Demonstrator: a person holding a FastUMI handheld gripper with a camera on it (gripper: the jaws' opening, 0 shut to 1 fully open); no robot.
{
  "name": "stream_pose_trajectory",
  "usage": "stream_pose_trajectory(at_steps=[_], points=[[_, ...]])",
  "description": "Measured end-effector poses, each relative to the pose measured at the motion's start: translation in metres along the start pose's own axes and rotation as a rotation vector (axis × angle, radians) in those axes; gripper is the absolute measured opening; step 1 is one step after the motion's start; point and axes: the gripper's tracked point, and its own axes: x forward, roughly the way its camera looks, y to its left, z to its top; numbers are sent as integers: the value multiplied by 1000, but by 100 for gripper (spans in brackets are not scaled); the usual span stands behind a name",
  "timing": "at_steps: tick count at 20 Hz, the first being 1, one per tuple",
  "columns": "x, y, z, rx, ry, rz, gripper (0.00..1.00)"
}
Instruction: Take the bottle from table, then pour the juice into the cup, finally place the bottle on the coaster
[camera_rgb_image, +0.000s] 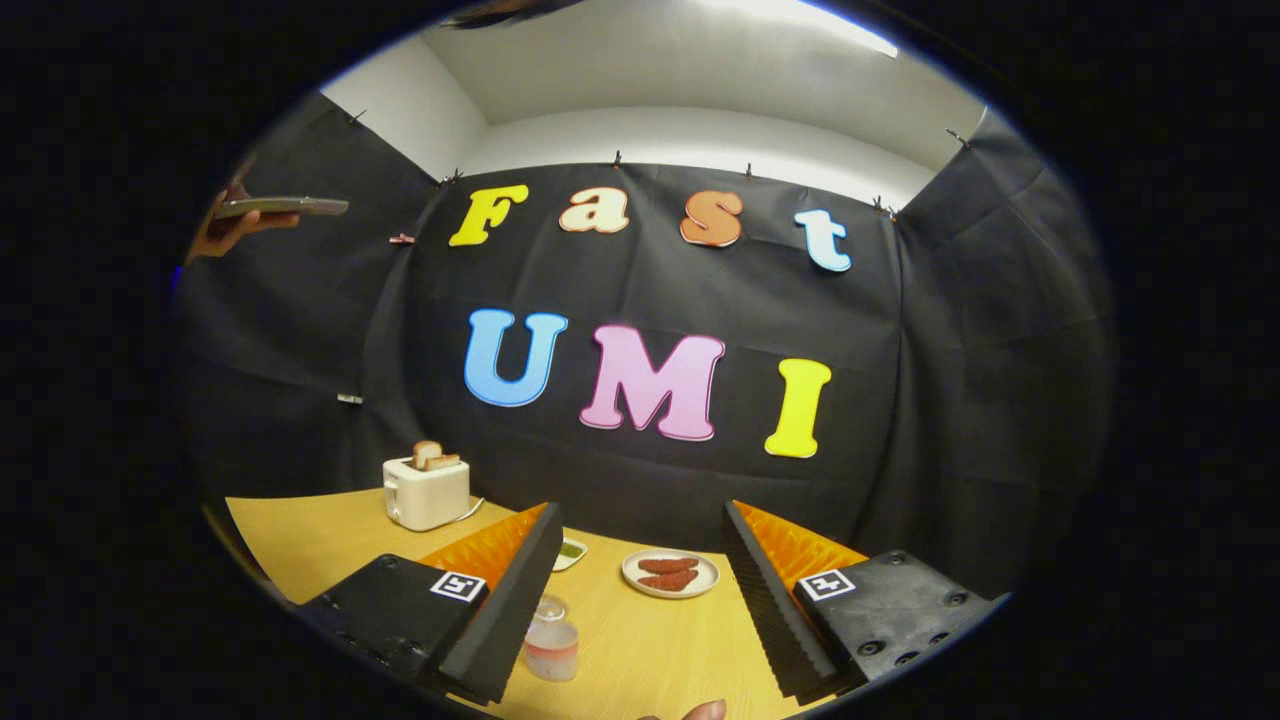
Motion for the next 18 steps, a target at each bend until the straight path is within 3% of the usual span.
stream_pose_trajectory(at_steps=[5,11,18], points=[[-1,34,-74,100,57,60,97],[16,64,-148,91,98,93,97],[38,76,-202,133,173,57,97]])
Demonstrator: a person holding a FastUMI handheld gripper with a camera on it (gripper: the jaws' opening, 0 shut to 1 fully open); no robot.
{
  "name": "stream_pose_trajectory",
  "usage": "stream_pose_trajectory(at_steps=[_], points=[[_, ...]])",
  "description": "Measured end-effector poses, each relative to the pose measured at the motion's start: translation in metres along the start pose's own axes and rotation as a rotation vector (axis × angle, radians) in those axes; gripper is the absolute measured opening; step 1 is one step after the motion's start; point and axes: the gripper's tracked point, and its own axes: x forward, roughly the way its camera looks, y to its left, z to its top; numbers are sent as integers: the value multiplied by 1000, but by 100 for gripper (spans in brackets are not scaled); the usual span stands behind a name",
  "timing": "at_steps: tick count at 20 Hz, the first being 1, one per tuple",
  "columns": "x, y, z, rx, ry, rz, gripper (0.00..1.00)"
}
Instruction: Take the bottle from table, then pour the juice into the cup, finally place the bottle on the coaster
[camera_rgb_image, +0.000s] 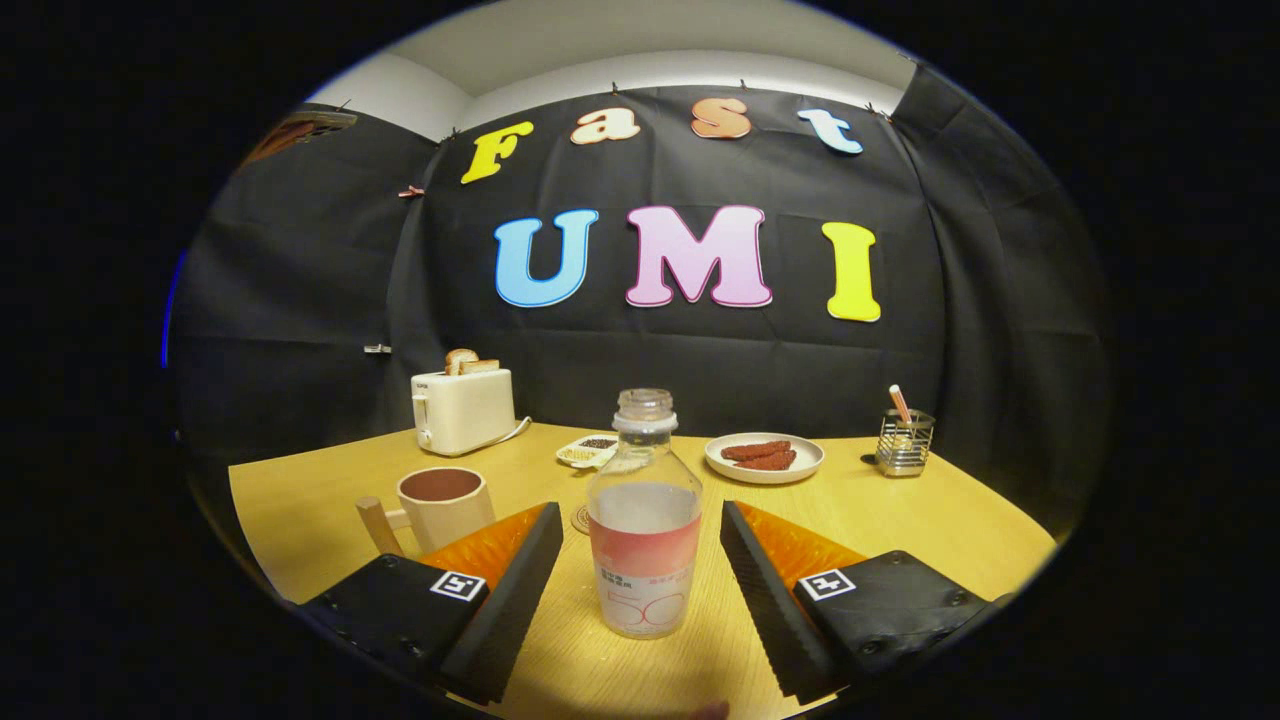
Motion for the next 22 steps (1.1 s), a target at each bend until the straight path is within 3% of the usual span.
stream_pose_trajectory(at_steps=[4,6,9,13,17,22], points=[[17,-2,-16,-4,28,-25,97],[24,-4,-20,-5,35,-44,92],[32,-9,-20,-10,28,-78,77],[36,-9,-7,-12,31,-101,73],[37,-10,31,-138,-15,-143,70],[41,-8,57,-267,24,-159,70]])
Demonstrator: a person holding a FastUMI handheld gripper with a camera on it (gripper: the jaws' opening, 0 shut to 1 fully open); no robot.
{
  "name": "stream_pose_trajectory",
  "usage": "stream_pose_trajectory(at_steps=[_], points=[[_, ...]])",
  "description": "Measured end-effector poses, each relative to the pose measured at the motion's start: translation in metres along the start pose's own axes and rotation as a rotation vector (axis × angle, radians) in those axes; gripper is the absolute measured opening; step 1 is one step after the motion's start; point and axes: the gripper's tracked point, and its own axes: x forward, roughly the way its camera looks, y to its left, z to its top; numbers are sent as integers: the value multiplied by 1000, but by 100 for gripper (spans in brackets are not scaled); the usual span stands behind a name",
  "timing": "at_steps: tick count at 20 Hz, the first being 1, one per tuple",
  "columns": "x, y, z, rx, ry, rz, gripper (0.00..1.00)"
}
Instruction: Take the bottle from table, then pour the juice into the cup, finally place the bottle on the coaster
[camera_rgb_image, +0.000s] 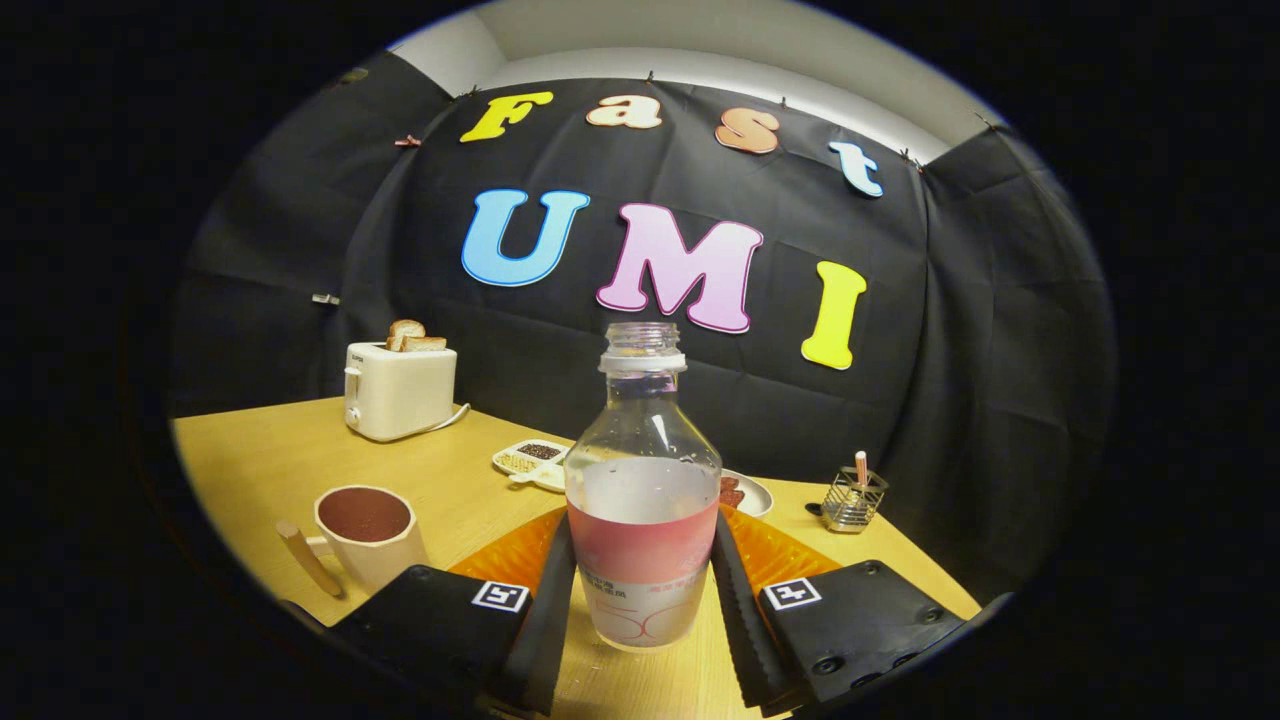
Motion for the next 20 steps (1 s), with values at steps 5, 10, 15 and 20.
stream_pose_trajectory(at_steps=[5,10,15,20], points=[[-1,1,18,-157,19,1,70],[1,13,24,-353,26,27,67],[1,35,19,-613,43,55,67],[-4,60,1,-855,69,127,67]])
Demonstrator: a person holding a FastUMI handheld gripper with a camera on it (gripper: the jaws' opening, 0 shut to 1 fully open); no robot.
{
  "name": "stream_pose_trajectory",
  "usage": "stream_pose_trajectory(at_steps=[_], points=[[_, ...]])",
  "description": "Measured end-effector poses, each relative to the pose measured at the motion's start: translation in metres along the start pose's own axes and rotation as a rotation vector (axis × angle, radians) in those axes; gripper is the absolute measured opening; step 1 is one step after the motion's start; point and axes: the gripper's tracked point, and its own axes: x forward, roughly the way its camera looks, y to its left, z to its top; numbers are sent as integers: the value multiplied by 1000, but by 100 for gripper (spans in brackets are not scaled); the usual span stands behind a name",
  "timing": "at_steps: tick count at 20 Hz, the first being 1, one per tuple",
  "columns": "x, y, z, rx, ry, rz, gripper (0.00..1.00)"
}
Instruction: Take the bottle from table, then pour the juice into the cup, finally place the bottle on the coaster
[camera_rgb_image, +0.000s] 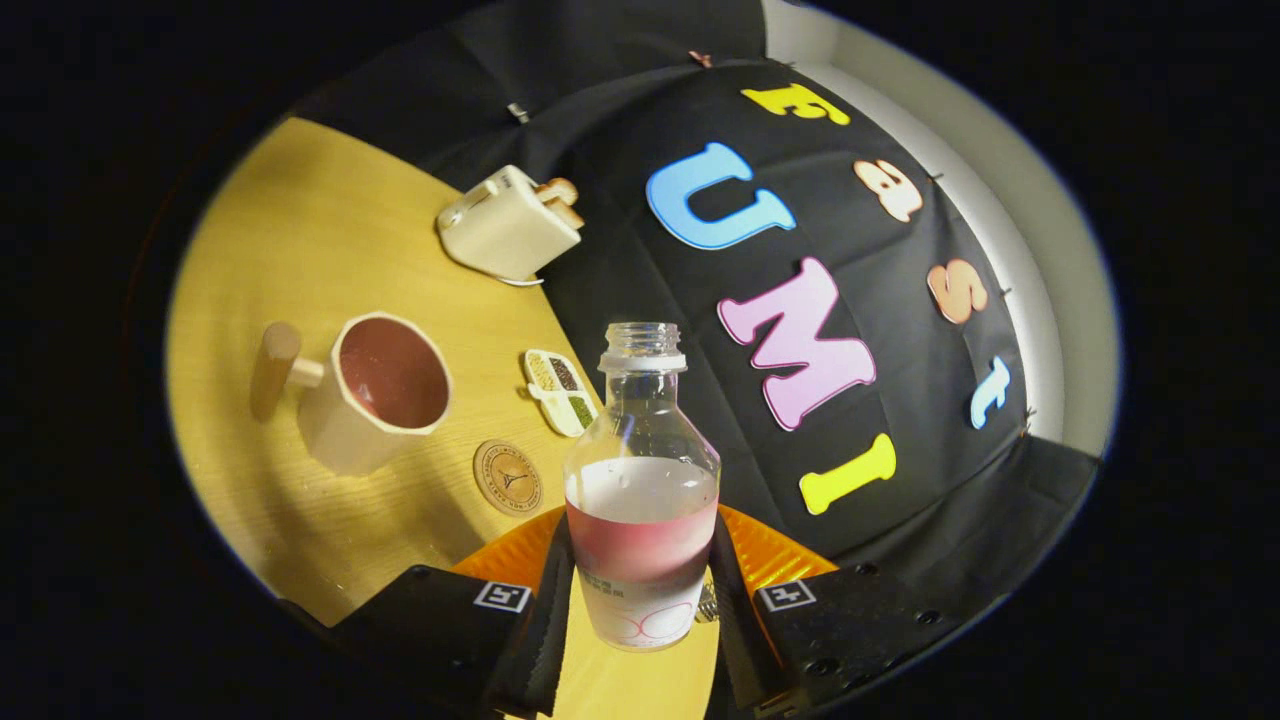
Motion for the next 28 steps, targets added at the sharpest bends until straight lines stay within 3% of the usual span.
stream_pose_trajectory(at_steps=[10,28], points=[[-1,43,-14,-280,88,106,67],[5,48,-3,-537,98,135,67]])
